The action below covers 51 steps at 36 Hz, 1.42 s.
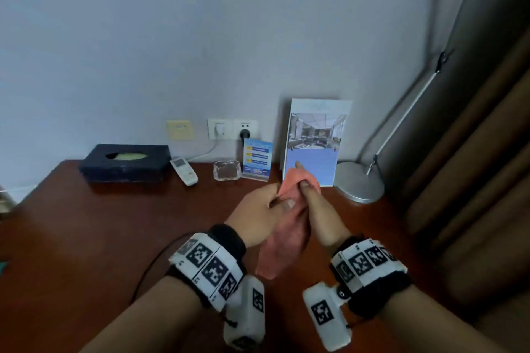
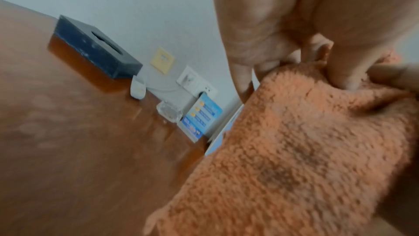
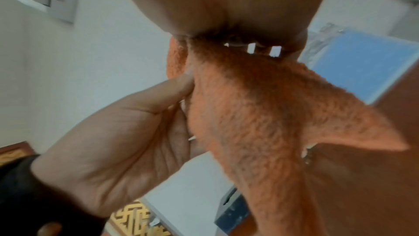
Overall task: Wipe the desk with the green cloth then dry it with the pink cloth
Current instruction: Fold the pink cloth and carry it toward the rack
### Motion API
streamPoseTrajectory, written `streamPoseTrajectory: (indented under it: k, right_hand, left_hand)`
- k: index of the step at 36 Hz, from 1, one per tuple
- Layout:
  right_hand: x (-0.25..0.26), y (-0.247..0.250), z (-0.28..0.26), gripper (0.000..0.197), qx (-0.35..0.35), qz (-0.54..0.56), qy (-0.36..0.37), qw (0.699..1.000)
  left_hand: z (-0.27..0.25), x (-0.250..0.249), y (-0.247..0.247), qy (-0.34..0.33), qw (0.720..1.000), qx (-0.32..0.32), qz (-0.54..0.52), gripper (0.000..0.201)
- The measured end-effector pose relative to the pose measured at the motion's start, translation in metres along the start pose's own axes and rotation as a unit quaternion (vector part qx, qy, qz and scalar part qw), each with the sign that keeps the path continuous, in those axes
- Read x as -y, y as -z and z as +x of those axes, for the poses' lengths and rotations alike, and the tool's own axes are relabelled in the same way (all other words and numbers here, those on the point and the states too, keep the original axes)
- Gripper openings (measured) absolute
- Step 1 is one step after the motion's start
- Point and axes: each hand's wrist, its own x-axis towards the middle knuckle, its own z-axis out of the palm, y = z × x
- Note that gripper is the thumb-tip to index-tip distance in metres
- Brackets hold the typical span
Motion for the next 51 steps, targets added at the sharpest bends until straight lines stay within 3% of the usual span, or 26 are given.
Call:
streamPoseTrajectory:
  k: [3,6,8,14,17,18,21,25,29,36,39,42,46,51]
  right_hand:
    - [0.026,-0.012,0.007,0.029,0.033,0.031,0.028,0.999]
    - [0.045,-0.017,0.021,0.053,0.066,0.034,0.077,0.994]
    - [0.057,-0.019,0.03,0.059,0.089,-0.007,0.101,0.991]
    - [0.068,-0.033,0.056,0.037,0.177,-0.071,0.134,0.972]
    - [0.071,-0.037,0.063,0.014,0.196,-0.092,0.155,0.964]
    - [0.071,-0.039,0.065,0.013,0.199,-0.099,0.161,0.962]
    - [0.066,-0.052,0.071,0.035,0.187,-0.128,0.169,0.959]
    - [0.065,-0.077,0.071,0.038,0.167,-0.132,0.172,0.962]
    - [0.065,-0.111,0.076,0.024,0.155,-0.153,0.172,0.961]
    - [0.064,-0.201,0.082,0.034,0.134,-0.144,0.156,0.968]
    - [0.059,-0.248,0.084,0.027,0.115,-0.159,0.162,0.967]
    - [0.054,-0.295,0.088,0.014,0.103,-0.161,0.158,0.969]
    - [0.061,-0.356,0.093,0.014,0.087,-0.178,0.148,0.969]
    - [0.073,-0.418,0.107,0.022,0.066,-0.179,0.069,0.979]
  left_hand:
    - [-0.005,-0.01,0.027,-0.02,0.998,-0.053,0.041,0.017]
    - [-0.013,-0.014,0.05,-0.019,0.992,-0.096,0.08,0.015]
    - [-0.02,-0.015,0.063,-0.01,0.989,-0.125,0.078,0.018]
    - [-0.042,-0.014,0.089,0.026,0.958,-0.239,0.158,0.012]
    - [-0.055,-0.011,0.102,0.079,0.943,-0.267,0.185,0.024]
    - [-0.061,-0.01,0.106,0.096,0.938,-0.276,0.184,0.029]
    - [-0.08,-0.006,0.117,0.126,0.928,-0.302,0.179,0.038]
    - [-0.109,0.001,0.133,0.138,0.925,-0.316,0.159,0.036]
    - [-0.14,0.02,0.159,0.155,0.926,-0.317,0.133,0.029]
    - [-0.207,0.07,0.225,0.206,0.938,-0.277,0.028,0.024]
    - [-0.24,0.091,0.26,0.208,0.947,-0.242,0.047,0.027]
    - [-0.268,0.111,0.297,0.206,0.952,-0.221,0.058,0.014]
    - [-0.294,0.138,0.351,0.203,0.947,-0.233,0.091,0.01]
    - [-0.298,0.155,0.405,0.194,0.931,-0.282,0.129,0.013]
